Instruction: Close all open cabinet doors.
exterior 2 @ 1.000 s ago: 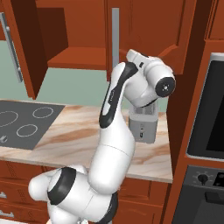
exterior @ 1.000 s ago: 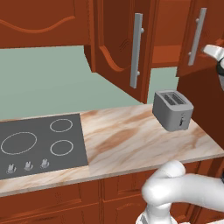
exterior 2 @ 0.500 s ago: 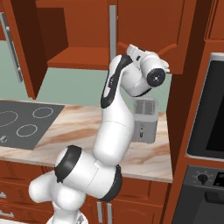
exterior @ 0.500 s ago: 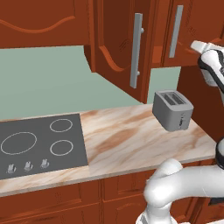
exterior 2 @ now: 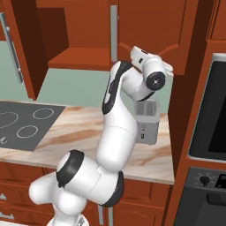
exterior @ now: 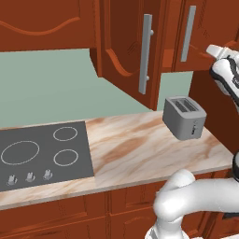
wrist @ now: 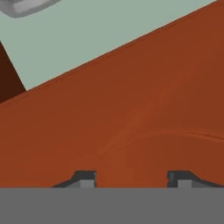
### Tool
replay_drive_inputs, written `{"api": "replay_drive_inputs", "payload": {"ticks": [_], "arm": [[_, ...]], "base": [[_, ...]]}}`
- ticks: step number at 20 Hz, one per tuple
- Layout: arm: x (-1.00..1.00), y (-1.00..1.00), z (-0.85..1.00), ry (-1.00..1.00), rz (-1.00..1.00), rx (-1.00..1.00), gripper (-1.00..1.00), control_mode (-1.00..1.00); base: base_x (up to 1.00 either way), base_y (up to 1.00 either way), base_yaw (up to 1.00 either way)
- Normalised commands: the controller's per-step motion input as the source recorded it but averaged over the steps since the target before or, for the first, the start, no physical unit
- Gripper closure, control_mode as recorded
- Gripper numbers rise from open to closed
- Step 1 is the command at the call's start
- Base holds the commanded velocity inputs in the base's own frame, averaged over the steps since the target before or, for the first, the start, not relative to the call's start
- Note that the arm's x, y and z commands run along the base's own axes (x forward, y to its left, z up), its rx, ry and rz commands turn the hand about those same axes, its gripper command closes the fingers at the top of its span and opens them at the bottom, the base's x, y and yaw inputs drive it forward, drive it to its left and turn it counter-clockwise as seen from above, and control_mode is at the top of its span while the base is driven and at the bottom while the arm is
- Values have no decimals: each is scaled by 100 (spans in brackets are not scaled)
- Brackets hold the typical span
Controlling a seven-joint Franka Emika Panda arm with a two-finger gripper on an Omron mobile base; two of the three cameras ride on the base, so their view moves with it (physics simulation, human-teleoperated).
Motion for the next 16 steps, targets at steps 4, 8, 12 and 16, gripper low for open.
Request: {"api": "replay_drive_inputs", "payload": {"ticks": [4,8,12,16], "arm": [[-90,0,16,-18,0,-1,-100,-100],[-99,0,8,-13,0,-1,-100,-100],[-93,4,26,-4,-1,0,-100,-100],[-69,22,50,0,-8,-3,-100,-100]], "base": [[0,0,0],[0,0,0],[0,0,0],[0,0,0]]}}
